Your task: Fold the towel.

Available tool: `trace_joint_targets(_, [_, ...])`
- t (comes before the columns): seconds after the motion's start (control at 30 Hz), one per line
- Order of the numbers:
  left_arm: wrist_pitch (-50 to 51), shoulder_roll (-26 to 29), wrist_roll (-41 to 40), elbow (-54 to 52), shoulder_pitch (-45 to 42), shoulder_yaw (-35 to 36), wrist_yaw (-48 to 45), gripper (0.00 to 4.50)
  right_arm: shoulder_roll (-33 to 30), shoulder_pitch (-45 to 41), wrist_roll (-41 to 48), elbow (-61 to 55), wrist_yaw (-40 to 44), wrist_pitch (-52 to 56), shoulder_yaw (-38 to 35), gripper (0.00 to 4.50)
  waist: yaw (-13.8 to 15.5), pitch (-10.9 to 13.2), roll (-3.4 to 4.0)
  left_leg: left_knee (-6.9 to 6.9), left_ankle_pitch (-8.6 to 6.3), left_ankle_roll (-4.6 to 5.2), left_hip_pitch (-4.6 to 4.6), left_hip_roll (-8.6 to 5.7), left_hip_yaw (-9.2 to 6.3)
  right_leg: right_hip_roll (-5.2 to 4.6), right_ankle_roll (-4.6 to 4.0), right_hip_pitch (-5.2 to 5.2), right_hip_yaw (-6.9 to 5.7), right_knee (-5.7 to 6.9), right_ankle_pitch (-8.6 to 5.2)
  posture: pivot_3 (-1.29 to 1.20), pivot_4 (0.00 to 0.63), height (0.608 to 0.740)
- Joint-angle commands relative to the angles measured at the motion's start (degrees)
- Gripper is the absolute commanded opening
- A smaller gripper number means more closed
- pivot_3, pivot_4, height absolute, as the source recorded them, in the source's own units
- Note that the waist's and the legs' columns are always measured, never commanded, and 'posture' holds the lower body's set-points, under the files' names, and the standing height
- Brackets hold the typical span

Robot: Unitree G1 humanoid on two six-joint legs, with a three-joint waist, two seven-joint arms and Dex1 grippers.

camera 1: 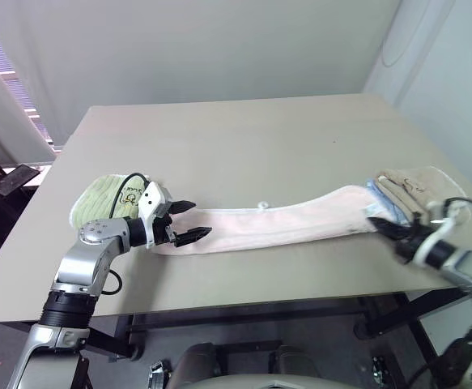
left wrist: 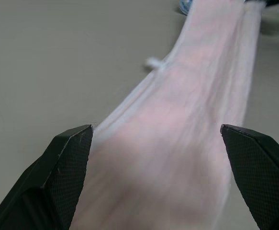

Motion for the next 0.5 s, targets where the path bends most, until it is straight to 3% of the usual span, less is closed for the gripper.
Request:
trace_joint_targets(0.03, [-1.29,0.68,0.05,-0.5,-0.75,0.95,0.06,4.5,-5.02,1.47,-2.24,1.48,5.16,-2.2,0.17,0.02,-0.06,0.0,0.0,0.01,-0.04,0.08,-0.02,0.0,0.03,0.0,0.02,-0.02,0.0,-0.01,-0.01,0.0,0.0,0.73])
trace_joint_targets(0.2, [-1.96,0.5,0.49,0.47,-1.26,0.69,0.16,4.5,-7.05,3.44,-3.1,-4.99,12.66,-2.2,6.2,0.02,-0.45,0.01,0.03,0.33,-0.15,0.26,-0.01,0.17,0.29,0.01,0.03,0.01,0.0,0.05,-0.01,0.0,0.0,0.73])
trace_joint_targets(0.37, [-2.33,0.33,0.83,0.94,-1.58,0.37,0.2,4.5,-6.75,10.24,-8.56,-26.54,18.25,-12.41,16.76,0.02,-0.22,0.02,0.03,0.71,-0.28,0.17,-0.01,0.27,0.34,-0.01,0.12,0.13,-0.01,0.09,0.05,0.0,0.0,0.73])
trace_joint_targets(0.5, [-2.06,0.31,0.78,0.77,-1.43,0.55,0.13,4.5,-6.81,11.51,-8.38,-31.13,20.42,-13.82,18.32,0.02,-0.07,0.04,0.0,0.8,-0.3,0.17,-0.01,0.27,0.48,-0.19,0.2,0.14,-0.09,0.06,0.13,0.0,0.0,0.73])
